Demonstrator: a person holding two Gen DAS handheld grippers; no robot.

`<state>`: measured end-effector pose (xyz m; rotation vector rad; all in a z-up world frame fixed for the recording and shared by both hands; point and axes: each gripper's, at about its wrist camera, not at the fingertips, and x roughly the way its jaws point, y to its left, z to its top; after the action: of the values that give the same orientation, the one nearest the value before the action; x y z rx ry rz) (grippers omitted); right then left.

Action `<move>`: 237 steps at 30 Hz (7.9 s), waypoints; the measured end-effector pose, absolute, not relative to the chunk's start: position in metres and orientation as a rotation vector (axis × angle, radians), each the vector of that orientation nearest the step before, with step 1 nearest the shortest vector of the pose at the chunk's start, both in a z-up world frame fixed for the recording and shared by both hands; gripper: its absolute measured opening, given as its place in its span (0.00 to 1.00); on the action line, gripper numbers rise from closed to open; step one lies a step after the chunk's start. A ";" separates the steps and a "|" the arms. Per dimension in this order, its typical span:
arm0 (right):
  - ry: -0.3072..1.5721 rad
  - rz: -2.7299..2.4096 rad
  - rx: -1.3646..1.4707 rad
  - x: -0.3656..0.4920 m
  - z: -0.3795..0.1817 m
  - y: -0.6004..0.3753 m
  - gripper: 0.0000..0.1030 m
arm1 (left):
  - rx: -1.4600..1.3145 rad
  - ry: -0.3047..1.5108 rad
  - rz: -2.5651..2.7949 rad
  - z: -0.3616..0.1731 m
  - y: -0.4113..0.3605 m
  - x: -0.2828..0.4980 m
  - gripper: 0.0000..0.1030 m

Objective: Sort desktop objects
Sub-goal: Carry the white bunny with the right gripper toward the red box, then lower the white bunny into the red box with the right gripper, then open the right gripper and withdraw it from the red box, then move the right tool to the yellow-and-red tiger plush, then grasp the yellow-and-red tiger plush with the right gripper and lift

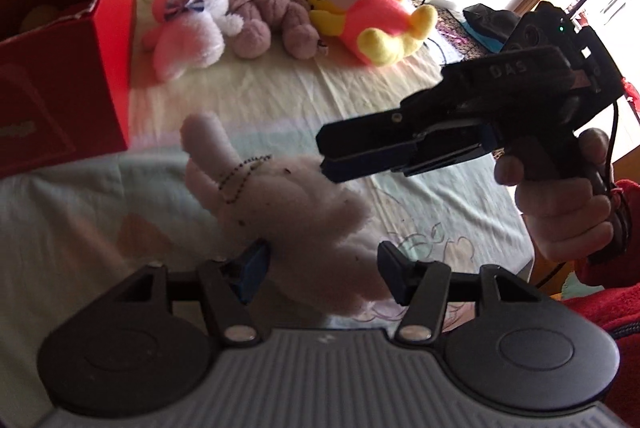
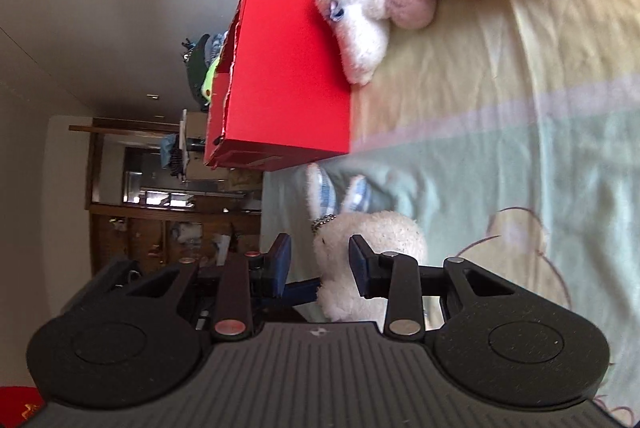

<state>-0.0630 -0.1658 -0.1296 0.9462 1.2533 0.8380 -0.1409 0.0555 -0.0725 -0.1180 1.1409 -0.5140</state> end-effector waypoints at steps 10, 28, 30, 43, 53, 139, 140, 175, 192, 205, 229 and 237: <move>1.203 0.993 0.841 -0.070 -0.102 -0.097 0.30 | -0.196 1.194 -0.492 -0.085 0.105 -0.153 0.78; 1.282 0.676 0.706 -0.104 -0.124 -0.118 0.56 | -0.196 1.296 -0.775 -0.117 0.113 -0.124 0.74; 1.267 0.660 0.744 -0.110 -0.119 -0.118 0.49 | -0.157 1.271 -0.783 -0.111 0.113 -0.123 0.73; 0.915 0.705 0.641 -0.114 -0.007 -0.103 0.43 | 0.050 0.835 -0.797 -0.003 0.124 -0.104 0.71; 0.732 0.740 0.605 -0.067 0.026 -0.040 0.42 | 0.030 0.652 -0.643 0.039 0.179 -0.076 0.71; 0.804 0.385 0.389 -0.026 -0.014 0.058 0.30 | 0.090 0.883 -0.216 -0.021 0.254 -0.023 0.76; 0.804 0.377 0.393 -0.028 -0.013 0.056 0.30 | 0.100 0.882 -0.201 -0.020 0.252 -0.025 0.76; 0.796 0.270 0.503 -0.081 -0.027 -0.083 0.31 | 0.208 0.689 -0.158 0.034 0.111 -0.075 0.73; 0.843 0.120 0.565 -0.079 -0.068 -0.226 0.32 | -0.012 0.859 -0.433 -0.025 -0.008 -0.048 0.73; 0.723 0.052 0.431 -0.036 -0.056 -0.287 0.57 | -0.019 0.915 -0.548 -0.073 -0.103 -0.007 0.75; 0.969 0.244 0.690 -0.088 -0.074 -0.297 0.24 | -0.017 0.961 -0.708 -0.054 -0.068 -0.042 0.25; 1.042 0.265 0.666 -0.123 -0.080 -0.291 0.36 | -0.056 1.054 -0.767 -0.067 -0.041 -0.070 0.39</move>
<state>-0.1232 -0.2911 -0.0800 0.6663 1.0421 0.2650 -0.0704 -0.0412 -0.0671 -0.0555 1.0544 -0.7668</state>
